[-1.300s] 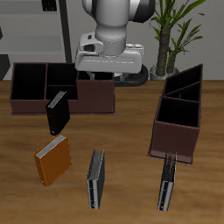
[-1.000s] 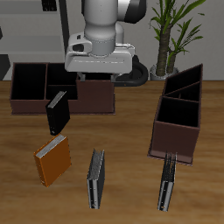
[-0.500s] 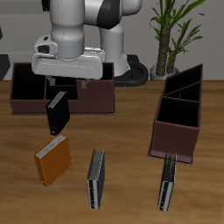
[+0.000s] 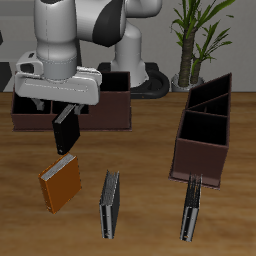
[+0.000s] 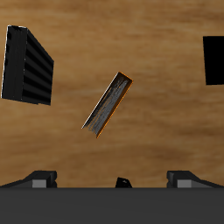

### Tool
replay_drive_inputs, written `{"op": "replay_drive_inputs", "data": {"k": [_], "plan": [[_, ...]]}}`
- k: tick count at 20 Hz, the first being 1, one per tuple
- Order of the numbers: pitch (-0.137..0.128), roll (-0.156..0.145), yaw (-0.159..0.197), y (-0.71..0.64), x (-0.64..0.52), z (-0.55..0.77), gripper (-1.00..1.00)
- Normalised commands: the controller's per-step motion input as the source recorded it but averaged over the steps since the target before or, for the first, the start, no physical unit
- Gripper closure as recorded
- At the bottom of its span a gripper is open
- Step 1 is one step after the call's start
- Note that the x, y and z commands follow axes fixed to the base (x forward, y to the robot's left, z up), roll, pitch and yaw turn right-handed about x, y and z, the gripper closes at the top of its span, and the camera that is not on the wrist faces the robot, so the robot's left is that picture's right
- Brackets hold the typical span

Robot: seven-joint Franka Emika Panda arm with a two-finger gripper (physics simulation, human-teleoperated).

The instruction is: Place the orange book into the back desk caddy's right compartment and place the right striped book into the back desk caddy's left compartment and place the black book into the back desk caddy's left compartment

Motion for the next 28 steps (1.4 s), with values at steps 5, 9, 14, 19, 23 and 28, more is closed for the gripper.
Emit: {"op": "replay_drive_inputs", "data": {"k": [5,9,14,19,23,28], "plan": [[-0.05,-0.004,-0.055,-0.1,0.37,-0.13,-1.0],[-0.023,0.016,-0.073,-0.02,0.45,-0.29,-1.0],[-0.015,-0.006,-0.071,0.0,0.24,-0.35,-1.0],[-0.005,0.004,-0.049,-0.01,0.15,-0.51,-1.0],[0.001,-0.004,-0.07,-0.1,0.09,-0.55,-1.0],[0.028,-0.004,-0.048,-0.07,0.06,-0.44,-1.0]]}}
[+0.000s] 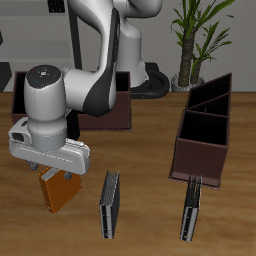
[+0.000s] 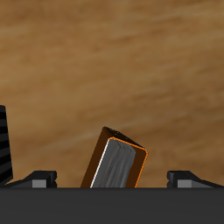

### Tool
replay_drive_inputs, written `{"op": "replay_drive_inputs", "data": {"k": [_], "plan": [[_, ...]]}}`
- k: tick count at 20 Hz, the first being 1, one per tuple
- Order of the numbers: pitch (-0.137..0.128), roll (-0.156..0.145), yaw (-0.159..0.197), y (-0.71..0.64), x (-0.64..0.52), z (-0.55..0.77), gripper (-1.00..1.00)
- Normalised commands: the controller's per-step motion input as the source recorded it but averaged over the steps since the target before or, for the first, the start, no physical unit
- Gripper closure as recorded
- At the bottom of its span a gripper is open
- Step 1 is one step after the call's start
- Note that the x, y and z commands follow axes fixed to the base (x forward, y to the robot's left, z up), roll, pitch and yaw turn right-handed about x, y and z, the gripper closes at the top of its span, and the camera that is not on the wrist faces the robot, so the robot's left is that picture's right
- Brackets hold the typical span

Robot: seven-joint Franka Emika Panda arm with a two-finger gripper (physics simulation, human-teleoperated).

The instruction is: Place the orange book into the back desk caddy's right compartment and place the right striped book into the back desk caddy's left compartment and place the black book into the back desk caddy's left compartment

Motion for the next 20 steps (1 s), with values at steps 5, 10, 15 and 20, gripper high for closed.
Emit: {"op": "replay_drive_inputs", "data": {"k": [5,10,15,20], "plan": [[0.053,0.022,-0.025,0.02,0.01,-0.47,-1.0],[0.031,-0.002,-0.051,-0.05,-0.02,-0.17,1.0],[0.007,-0.001,-0.047,-0.03,-0.07,0.08,1.0],[-0.048,-0.055,-0.004,0.04,-0.19,0.55,1.0]]}}
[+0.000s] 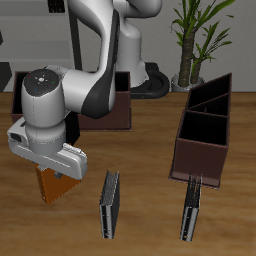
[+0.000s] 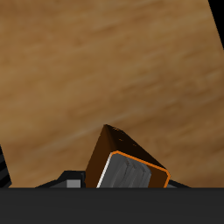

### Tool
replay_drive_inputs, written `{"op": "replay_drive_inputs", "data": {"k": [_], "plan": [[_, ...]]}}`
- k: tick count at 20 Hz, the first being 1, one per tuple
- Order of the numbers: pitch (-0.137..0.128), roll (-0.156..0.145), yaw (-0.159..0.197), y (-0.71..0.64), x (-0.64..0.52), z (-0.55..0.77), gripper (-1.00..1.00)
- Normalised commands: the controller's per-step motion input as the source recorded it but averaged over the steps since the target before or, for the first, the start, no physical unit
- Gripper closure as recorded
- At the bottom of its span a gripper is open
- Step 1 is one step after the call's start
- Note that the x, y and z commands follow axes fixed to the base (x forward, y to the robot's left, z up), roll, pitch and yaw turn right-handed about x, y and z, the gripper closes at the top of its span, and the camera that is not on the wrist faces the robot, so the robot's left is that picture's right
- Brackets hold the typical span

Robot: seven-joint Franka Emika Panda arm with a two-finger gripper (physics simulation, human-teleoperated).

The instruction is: Place the orange book into the back desk caddy's right compartment and place the right striped book into the back desk caddy's left compartment and place the black book into the back desk caddy's left compartment

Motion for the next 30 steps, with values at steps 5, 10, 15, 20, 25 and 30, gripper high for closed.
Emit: {"op": "replay_drive_inputs", "data": {"k": [5,10,15,20,25,30], "plan": [[-0.076,-0.03,0.038,0.21,-0.39,0.8,1.0],[-0.066,-0.011,0.059,0.34,-0.65,0.81,1.0],[-0.083,0.047,0.048,0.43,-0.91,0.65,1.0],[-0.063,0.032,0.08,0.41,-1.0,0.52,1.0],[-0.085,0.077,0.081,0.35,-0.78,0.35,1.0],[-0.076,0.029,0.078,0.24,-0.73,0.34,1.0]]}}
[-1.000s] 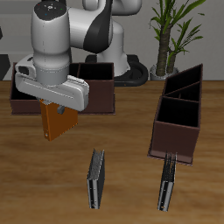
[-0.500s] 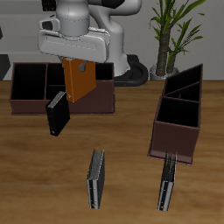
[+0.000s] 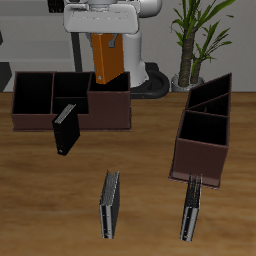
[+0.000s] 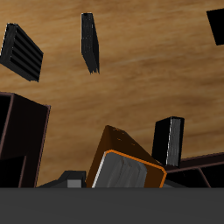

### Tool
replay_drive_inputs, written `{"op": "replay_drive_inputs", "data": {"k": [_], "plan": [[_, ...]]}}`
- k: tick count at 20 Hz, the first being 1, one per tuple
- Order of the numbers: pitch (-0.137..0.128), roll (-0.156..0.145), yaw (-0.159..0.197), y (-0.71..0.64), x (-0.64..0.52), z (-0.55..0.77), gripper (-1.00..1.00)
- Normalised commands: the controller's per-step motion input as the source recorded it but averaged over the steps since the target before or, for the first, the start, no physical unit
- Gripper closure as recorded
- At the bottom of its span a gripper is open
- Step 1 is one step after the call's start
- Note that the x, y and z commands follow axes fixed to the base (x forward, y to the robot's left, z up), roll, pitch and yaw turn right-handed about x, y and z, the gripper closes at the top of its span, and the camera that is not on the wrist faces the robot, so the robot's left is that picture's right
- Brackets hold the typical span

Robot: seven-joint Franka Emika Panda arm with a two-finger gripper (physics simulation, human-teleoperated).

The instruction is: Place the orange book into the back desk caddy's right compartment and place the right striped book into the back desk caddy's left compartment and place the black book into the back desk caddy's left compartment

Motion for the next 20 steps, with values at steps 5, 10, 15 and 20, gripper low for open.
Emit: {"op": "replay_drive_inputs", "data": {"k": [5,10,15,20], "plan": [[-0.062,-0.003,0.081,0.18,-0.56,0.13,1.0],[-0.031,-0.028,0.021,0.09,-0.47,-0.08,1.0],[-0.016,0.012,0.052,0.07,-0.4,-0.14,1.0],[0.034,0.002,0.031,-0.09,-0.37,-0.14,1.0]]}}
